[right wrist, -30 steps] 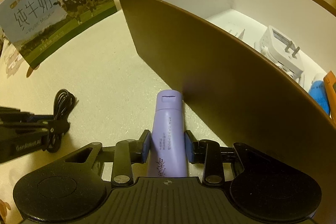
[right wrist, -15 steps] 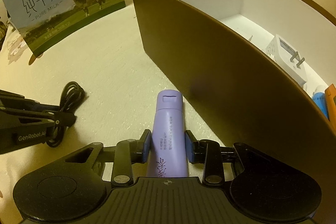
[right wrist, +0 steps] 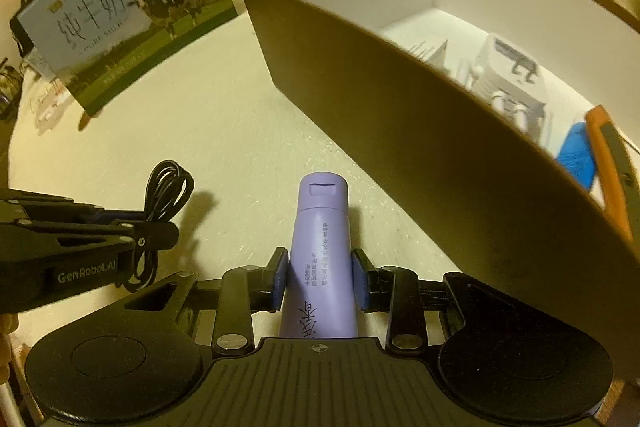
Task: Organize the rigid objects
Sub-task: 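Carry the black cable and lavender tube over the brown box, then lower both items into the brown box and open both tools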
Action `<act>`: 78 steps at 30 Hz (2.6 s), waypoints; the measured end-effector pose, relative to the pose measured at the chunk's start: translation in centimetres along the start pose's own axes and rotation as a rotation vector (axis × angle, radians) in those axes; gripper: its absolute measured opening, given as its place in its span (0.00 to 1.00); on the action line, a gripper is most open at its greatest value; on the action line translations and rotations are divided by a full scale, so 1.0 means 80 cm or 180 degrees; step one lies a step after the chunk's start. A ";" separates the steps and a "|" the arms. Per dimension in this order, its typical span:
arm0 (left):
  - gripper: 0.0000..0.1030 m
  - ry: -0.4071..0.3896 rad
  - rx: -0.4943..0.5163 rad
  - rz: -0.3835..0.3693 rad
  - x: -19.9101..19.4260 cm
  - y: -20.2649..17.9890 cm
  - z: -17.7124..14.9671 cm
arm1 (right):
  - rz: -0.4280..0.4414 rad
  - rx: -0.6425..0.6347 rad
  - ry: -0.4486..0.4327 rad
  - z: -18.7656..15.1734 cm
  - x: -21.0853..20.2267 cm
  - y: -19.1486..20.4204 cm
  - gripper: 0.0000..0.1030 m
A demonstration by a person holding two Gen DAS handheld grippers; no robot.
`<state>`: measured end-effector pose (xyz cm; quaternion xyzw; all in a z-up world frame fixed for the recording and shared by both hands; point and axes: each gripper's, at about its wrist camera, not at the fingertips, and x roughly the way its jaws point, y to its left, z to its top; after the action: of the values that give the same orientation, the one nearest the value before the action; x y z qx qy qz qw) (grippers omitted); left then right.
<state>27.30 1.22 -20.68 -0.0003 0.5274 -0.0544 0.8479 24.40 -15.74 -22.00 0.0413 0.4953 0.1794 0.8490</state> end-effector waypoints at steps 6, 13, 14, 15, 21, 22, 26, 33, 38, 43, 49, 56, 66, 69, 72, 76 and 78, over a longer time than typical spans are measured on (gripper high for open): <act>0.11 -0.0121 0.0080 -0.0044 -0.045 -0.018 -0.001 | 0.0109 0.0080 -0.0137 -0.007 -0.054 -0.005 0.29; 0.11 -0.0299 0.0187 -0.0159 -0.087 -0.045 0.019 | 0.0127 0.0254 -0.0350 0.009 -0.117 -0.028 0.29; 0.11 -0.0338 0.0200 -0.0186 -0.091 -0.049 0.025 | 0.0125 0.0268 -0.0397 0.014 -0.124 -0.032 0.29; 0.11 -0.0380 0.0220 -0.0220 -0.094 -0.052 0.034 | 0.0120 0.0285 -0.0438 0.018 -0.131 -0.037 0.29; 0.11 -0.0570 0.0380 -0.0415 -0.095 -0.082 0.094 | 0.0136 0.0599 -0.0612 0.064 -0.146 -0.077 0.29; 0.11 -0.0579 0.0392 -0.0453 -0.092 -0.086 0.106 | 0.0129 0.0663 -0.0634 0.074 -0.146 -0.086 0.29; 0.11 -0.0592 0.0543 -0.0545 -0.071 -0.111 0.159 | 0.0109 0.0881 -0.0688 0.113 -0.137 -0.120 0.29; 0.11 -0.0423 0.0736 -0.0529 -0.010 -0.134 0.222 | 0.0069 0.1111 -0.0612 0.163 -0.093 -0.157 0.29; 0.11 -0.0246 0.0894 -0.0377 0.036 -0.139 0.235 | 0.0035 0.1234 -0.0518 0.173 -0.057 -0.169 0.29; 0.11 -0.0166 0.0974 -0.0326 0.064 -0.139 0.244 | -0.0039 0.1302 -0.0444 0.179 -0.031 -0.178 0.29; 0.11 -0.0266 0.1063 -0.0264 0.080 -0.147 0.259 | 0.0034 0.1583 -0.0458 0.184 -0.015 -0.191 0.30; 0.39 -0.0387 0.1066 -0.0327 0.072 -0.141 0.270 | 0.0091 0.1721 -0.0578 0.185 -0.027 -0.207 0.31; 0.41 -0.0322 0.1113 -0.0334 0.063 -0.133 0.250 | -0.0050 0.1538 -0.0554 0.172 -0.046 -0.191 0.51; 0.43 -0.0302 0.1119 -0.0340 0.063 -0.133 0.244 | -0.0063 0.1518 -0.0550 0.167 -0.049 -0.188 0.53; 0.46 -0.0260 0.1100 -0.0350 0.064 -0.132 0.238 | -0.0061 0.1519 -0.0548 0.161 -0.055 -0.187 0.55; 0.49 -0.0280 0.1068 -0.0346 0.059 -0.127 0.227 | -0.0051 0.1520 -0.0612 0.146 -0.071 -0.185 0.62; 0.51 -0.0300 0.0992 -0.0403 0.052 -0.123 0.221 | -0.0092 0.1515 -0.0640 0.137 -0.079 -0.184 0.66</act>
<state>44.02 -9.98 -16.02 0.0954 0.4712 -0.1888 0.8563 34.85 -30.46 -14.88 0.2505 0.4371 0.0407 0.8628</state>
